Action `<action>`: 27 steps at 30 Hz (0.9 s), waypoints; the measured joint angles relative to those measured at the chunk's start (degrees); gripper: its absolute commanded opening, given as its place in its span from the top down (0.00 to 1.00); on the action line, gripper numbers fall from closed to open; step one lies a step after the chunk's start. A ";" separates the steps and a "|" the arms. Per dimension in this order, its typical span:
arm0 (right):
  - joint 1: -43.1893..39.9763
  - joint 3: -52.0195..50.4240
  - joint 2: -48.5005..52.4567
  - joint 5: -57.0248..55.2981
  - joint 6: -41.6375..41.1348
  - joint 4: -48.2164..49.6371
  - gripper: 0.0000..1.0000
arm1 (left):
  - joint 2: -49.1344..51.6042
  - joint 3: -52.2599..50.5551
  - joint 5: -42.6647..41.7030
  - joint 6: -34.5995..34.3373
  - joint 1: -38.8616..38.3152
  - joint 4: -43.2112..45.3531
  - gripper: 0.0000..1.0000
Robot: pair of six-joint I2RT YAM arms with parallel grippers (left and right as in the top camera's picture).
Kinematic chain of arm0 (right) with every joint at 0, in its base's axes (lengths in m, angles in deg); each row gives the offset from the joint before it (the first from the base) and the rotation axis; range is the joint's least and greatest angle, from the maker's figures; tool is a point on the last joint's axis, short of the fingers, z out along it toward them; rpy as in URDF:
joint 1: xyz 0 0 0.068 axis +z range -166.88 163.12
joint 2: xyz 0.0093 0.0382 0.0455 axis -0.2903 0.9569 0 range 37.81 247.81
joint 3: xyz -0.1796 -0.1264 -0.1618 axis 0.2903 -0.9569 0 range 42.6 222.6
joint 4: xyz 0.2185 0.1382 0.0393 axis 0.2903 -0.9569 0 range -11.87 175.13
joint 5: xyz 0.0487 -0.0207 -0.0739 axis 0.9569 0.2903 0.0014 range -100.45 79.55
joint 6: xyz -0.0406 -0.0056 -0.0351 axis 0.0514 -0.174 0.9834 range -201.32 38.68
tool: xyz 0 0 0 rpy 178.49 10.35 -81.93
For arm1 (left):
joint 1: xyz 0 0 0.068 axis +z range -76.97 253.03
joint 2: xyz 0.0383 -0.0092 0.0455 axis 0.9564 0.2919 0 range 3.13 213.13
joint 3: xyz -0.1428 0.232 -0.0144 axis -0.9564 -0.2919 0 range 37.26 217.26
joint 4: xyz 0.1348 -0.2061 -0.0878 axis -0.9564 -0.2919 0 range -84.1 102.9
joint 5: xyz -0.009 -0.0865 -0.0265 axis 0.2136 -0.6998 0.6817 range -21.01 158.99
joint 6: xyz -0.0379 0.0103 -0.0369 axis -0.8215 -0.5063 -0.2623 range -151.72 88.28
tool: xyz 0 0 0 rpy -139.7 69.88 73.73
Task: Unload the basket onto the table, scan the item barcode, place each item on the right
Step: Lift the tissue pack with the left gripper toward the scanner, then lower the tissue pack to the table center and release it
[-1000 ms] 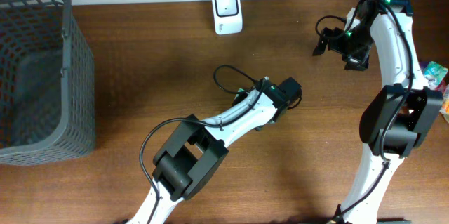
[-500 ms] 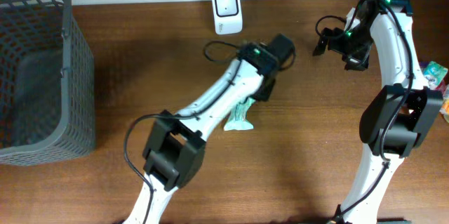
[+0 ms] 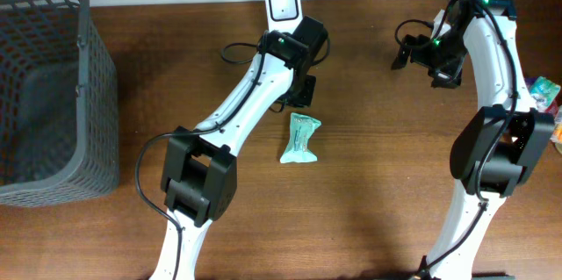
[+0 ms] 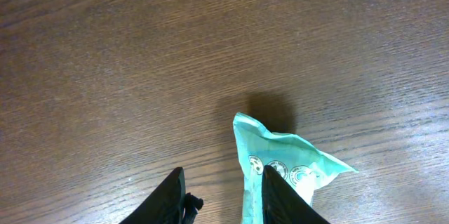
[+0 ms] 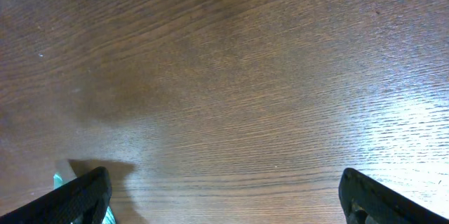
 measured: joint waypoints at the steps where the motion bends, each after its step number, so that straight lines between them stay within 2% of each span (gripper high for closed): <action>1: 0.00 0.00 0.00 0.00 0.00 0.00 0.01 | 0.00 0.02 0.00 0.00 0.00 0.00 0.67; 5: 0.00 0.00 0.00 0.00 -0.02 0.00 0.01 | 0.00 0.00 0.00 0.00 0.00 0.00 0.66; 7: 0.00 0.00 0.00 0.00 0.00 0.00 0.01 | 0.00 0.00 0.00 0.00 0.00 0.00 0.58; 11: 0.00 0.00 0.00 0.00 0.00 0.00 0.01 | 0.00 0.00 -0.04 -0.24 0.00 0.00 0.50; 16: 0.00 0.00 0.00 0.00 -0.02 0.00 0.01 | 0.00 0.02 -0.92 -0.22 0.00 0.00 0.44; 18: 0.00 0.00 0.00 0.00 -0.02 0.00 0.01 | 0.00 0.00 -1.62 -0.22 0.00 0.00 0.35; 22: 0.00 0.00 0.00 0.00 -0.02 0.00 0.01 | 0.02 0.44 -2.38 -0.39 0.00 -1.01 0.35; 27: 0.00 0.00 0.00 0.00 -0.04 0.02 0.01 | 0.11 9.11 -2.56 0.55 0.00 -6.86 0.33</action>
